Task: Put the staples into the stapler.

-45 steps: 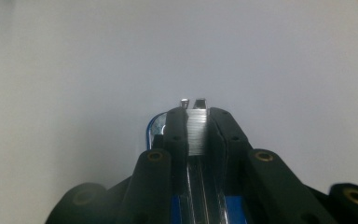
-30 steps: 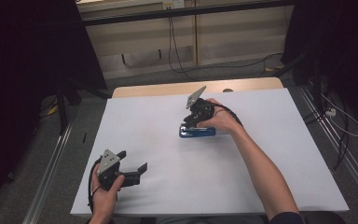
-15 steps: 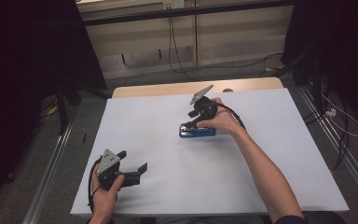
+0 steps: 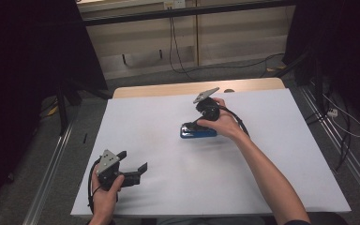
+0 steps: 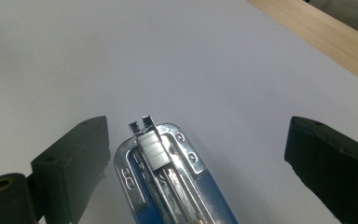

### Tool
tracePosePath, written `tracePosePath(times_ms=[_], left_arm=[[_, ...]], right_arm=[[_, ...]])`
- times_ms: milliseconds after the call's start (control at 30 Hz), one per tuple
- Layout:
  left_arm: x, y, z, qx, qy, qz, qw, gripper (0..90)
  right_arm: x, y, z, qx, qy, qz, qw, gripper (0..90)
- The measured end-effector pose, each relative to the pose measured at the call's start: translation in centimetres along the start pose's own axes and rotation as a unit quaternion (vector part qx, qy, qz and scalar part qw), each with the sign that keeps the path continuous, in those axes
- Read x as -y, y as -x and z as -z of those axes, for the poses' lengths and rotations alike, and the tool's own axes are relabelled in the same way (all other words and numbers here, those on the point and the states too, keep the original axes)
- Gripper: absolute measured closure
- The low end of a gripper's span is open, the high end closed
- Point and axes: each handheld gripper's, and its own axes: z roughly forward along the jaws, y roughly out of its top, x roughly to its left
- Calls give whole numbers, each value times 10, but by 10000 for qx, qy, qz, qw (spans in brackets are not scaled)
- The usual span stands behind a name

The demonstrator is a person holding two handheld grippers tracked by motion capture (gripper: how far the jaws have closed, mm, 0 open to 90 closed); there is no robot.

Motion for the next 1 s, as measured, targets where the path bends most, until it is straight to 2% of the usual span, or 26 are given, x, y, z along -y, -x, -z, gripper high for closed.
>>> tracePosePath(times_ms=[100,267,367,467,500,600,633,733,767,933,1000], left_arm=[[1,-2,-1,7,-13,82,10000,47],[1,-1,-2,55,-31,82,9999,47],[0,0,-3,76,-68,36,9999,47],[-1,0,-3,89,-67,13,9999,47],[-1,0,-4,74,-49,33,10000,47],[0,-1,-4,56,-97,17,9999,47],[0,-1,-4,52,-94,15,9999,47],[0,0,-5,50,-85,27,9999,47],[0,0,-6,49,-103,21,9999,47],[-1,1,-6,82,-97,-29,9999,47],[-1,1,-7,86,-98,-35,9999,47]], right_arm=[[0,-1,3,104,110,-57,9999,61],[1,-5,9,162,227,-91,9996,54],[6,-8,18,414,331,-116,9985,57],[9,-8,23,506,375,-188,9978,75],[13,-8,28,593,445,-290,9968,64],[19,-7,32,635,483,-427,9959,59],[24,-6,37,714,599,-540,9942,59],[28,-4,42,800,668,-612,9927,59],[31,-4,45,865,717,-694,9912,53],[36,-5,50,973,750,-741,9897,48],[40,-5,55,1063,807,-783,9880,45]])
